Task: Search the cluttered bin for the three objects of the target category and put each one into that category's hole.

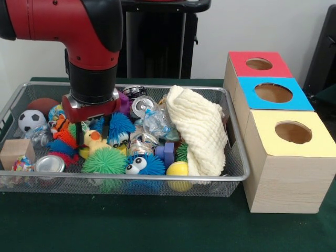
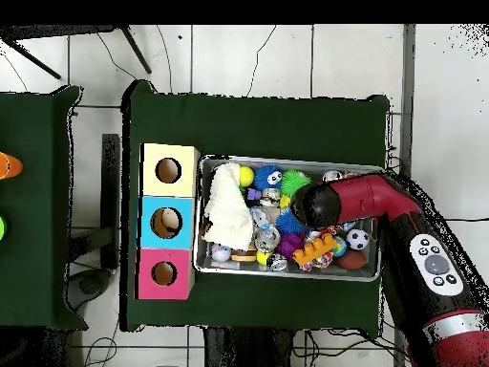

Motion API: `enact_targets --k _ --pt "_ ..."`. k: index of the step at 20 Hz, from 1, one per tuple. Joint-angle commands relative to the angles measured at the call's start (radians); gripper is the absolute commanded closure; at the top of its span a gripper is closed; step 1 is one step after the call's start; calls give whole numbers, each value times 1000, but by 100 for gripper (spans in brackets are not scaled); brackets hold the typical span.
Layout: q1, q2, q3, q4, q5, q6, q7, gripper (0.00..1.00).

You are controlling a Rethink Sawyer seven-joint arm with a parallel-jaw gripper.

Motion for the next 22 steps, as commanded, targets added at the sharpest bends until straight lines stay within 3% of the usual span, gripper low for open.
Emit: enact_targets --k 1,22 --pt "0 74 -2 46 -27 3 -195 0" --pt "-2 82 20 40 -25 -40 -180 0"
